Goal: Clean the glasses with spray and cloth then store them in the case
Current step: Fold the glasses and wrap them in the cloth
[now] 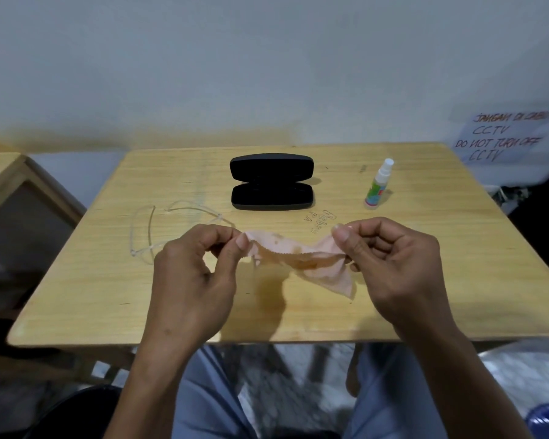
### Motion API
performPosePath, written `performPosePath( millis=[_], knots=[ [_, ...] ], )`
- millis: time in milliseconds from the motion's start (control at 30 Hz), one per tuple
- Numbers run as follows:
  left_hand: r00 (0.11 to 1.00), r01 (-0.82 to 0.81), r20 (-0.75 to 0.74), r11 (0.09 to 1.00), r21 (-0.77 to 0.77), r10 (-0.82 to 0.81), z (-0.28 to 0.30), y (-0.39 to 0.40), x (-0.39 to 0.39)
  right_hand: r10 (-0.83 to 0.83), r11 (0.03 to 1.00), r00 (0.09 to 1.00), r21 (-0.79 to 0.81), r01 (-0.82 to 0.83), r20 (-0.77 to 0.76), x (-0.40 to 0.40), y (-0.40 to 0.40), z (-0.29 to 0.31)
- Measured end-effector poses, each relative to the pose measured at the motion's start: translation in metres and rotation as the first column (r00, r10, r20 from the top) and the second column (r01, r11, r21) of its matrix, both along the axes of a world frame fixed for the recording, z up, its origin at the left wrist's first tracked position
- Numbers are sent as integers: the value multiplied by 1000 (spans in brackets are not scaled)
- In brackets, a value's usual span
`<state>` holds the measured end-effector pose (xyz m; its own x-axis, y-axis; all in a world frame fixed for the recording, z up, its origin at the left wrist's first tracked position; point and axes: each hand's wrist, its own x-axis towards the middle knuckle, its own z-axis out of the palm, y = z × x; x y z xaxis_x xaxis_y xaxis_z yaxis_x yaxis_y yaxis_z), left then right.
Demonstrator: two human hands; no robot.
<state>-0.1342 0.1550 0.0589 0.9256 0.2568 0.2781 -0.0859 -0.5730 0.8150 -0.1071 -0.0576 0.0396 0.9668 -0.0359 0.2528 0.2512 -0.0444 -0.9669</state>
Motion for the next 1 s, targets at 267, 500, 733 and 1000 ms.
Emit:
performPosePath(
  millis=[267, 500, 733, 1000],
  knots=[
    [992, -28, -118, 997, 73, 36, -5, 10, 1, -40, 995, 995, 88, 48, -92, 3, -3, 14],
    [996, 63, 57, 997, 39, -66, 0, -13, -4, 94, 994, 991, -39, -98, -99, 5, 22, 33],
    [980, 97, 181, 992, -76, -82, 5, -27, -5, 191, 972, 975, -121, -204, -110, 5, 30, 39],
    [974, 117, 215, 969, -218, -69, 4, -21, -5, 300, 929, 935, -165, -332, -191, -1, 25, 40]
  ],
)
